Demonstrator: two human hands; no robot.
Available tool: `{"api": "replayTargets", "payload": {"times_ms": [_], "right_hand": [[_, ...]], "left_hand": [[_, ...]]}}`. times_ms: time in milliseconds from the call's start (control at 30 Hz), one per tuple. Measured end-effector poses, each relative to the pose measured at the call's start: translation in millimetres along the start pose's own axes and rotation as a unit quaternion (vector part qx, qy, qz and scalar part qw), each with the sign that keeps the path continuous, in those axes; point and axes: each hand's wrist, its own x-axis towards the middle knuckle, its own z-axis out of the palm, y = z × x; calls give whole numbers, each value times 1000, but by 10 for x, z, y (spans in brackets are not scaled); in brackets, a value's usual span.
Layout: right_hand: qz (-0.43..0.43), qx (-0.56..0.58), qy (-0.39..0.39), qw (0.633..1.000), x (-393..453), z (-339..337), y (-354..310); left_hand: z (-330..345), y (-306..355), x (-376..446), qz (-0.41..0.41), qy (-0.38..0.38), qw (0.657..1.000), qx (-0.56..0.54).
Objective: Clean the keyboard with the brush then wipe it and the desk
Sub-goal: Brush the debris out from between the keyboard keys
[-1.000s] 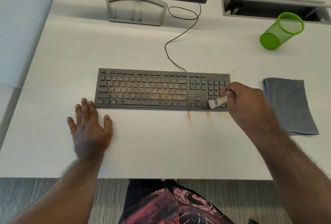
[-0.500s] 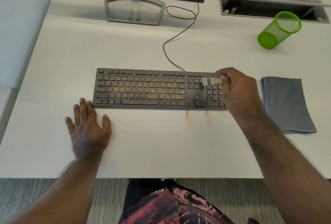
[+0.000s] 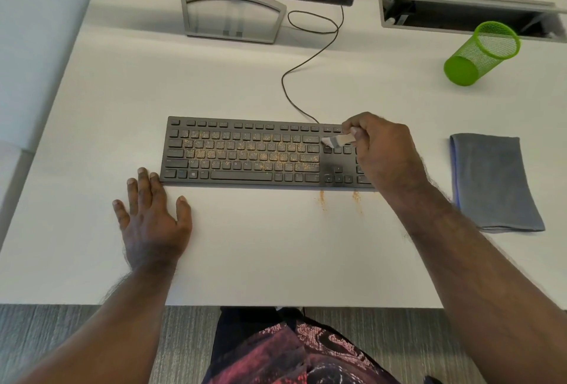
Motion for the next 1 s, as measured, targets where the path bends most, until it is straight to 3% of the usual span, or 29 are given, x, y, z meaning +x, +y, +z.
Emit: {"api": "replayTargets", "payload": {"times_ms": [233, 400, 567, 833, 1000], "right_hand": [[7, 22, 46, 999, 63, -70, -18], [14, 7, -26, 1000, -18, 19, -130], [-9, 27, -20, 999, 6, -10, -178], [-55, -7, -133, 990, -85, -27, -125], [-51, -15, -123, 991, -92, -67, -79]], "left_hand": [[-5, 7, -6, 0, -2, 1000, 2], [-2, 9, -7, 0, -4, 1000, 5], [-10, 7, -5, 1, -6, 1000, 6], [2, 13, 1, -3, -6, 1000, 2], [0, -2, -6, -2, -11, 1000, 9]]}}
